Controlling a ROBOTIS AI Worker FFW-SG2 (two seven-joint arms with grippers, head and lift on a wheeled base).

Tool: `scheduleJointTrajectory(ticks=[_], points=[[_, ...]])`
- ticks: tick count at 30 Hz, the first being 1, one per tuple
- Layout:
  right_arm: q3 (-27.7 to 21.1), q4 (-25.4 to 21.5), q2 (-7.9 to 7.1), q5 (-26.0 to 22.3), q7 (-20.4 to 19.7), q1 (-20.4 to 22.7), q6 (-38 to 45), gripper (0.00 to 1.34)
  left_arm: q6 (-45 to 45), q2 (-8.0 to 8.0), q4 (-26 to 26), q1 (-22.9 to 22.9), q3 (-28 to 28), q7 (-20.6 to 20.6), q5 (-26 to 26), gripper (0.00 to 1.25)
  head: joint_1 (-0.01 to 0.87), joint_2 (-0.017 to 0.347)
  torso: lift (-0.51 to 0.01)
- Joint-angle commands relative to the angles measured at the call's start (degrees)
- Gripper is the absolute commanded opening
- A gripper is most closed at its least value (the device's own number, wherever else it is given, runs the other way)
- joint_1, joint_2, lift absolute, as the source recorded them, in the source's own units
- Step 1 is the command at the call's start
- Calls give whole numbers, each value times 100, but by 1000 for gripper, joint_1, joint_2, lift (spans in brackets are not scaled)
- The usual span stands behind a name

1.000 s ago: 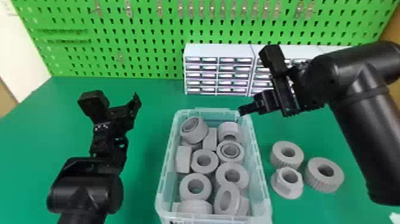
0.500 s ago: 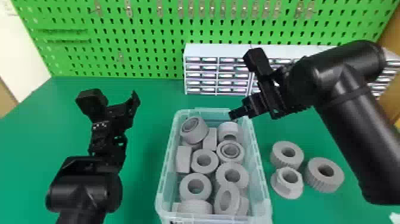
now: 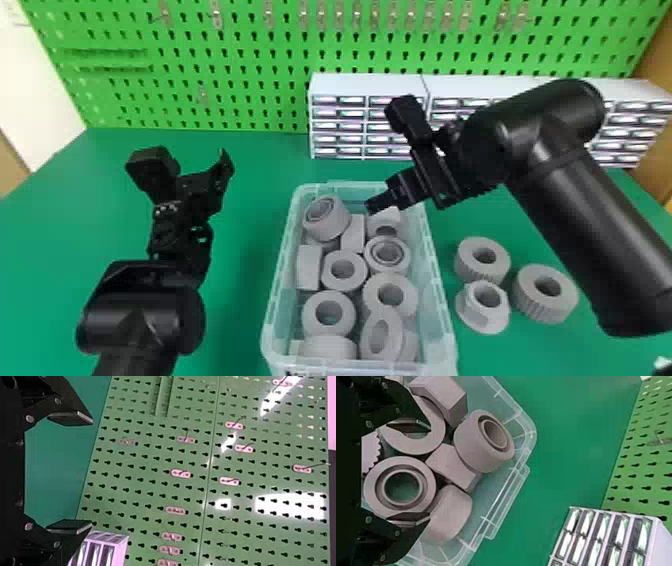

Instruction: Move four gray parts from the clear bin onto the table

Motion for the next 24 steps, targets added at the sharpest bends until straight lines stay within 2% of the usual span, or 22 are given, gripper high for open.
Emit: scheduleJointTrajectory(ticks=[1, 24], points=[[148, 175, 25, -36, -2, -71, -8, 861, 0, 4, 5, -7, 6, 0, 0, 900, 693, 72, -52], [517, 526, 52, -132, -2, -185, 62, 861, 0, 4, 5, 11, 41, 0, 18, 900, 693, 72, -52]])
